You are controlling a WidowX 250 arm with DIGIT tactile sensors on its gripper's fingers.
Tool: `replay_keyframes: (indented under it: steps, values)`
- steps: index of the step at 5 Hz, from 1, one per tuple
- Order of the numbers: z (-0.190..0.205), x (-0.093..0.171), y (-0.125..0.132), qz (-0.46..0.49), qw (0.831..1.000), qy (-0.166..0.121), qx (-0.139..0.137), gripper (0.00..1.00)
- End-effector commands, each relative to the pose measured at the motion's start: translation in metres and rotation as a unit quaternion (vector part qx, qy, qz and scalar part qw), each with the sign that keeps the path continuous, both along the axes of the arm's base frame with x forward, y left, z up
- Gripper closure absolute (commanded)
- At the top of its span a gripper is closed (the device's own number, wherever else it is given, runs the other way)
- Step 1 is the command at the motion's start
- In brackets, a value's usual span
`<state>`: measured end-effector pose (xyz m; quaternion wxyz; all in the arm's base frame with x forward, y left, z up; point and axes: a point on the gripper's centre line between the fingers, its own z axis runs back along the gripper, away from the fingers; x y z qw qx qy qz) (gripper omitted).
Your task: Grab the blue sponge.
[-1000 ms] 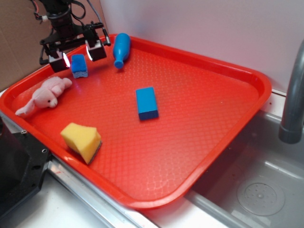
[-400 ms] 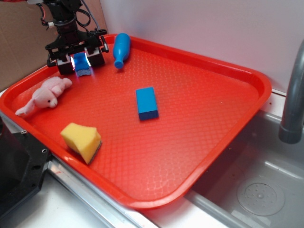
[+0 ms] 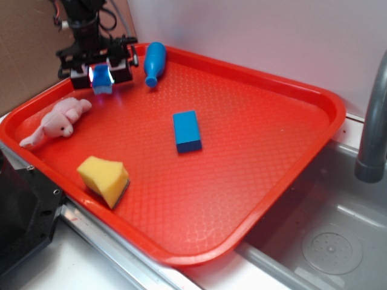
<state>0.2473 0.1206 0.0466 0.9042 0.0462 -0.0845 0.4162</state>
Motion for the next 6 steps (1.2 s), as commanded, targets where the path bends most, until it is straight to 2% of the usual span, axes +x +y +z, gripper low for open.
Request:
replay_keyframes:
  steps: [1,3,4,5,6]
  values:
    - [0.074,-0.013,-0.057,-0.178,0.981,-0.002,-0.081,1.00]
    - [0.135,-0.048,-0.102,-0.266,0.958,0.018,-0.110,1.00]
    - [0.160,-0.070,-0.113,-0.289,0.952,0.000,-0.102,1.00]
    - [0.173,-0.080,-0.119,-0.299,0.947,-0.008,-0.117,1.00]
    - [0.177,-0.068,-0.107,-0.261,0.957,-0.007,-0.126,1.00]
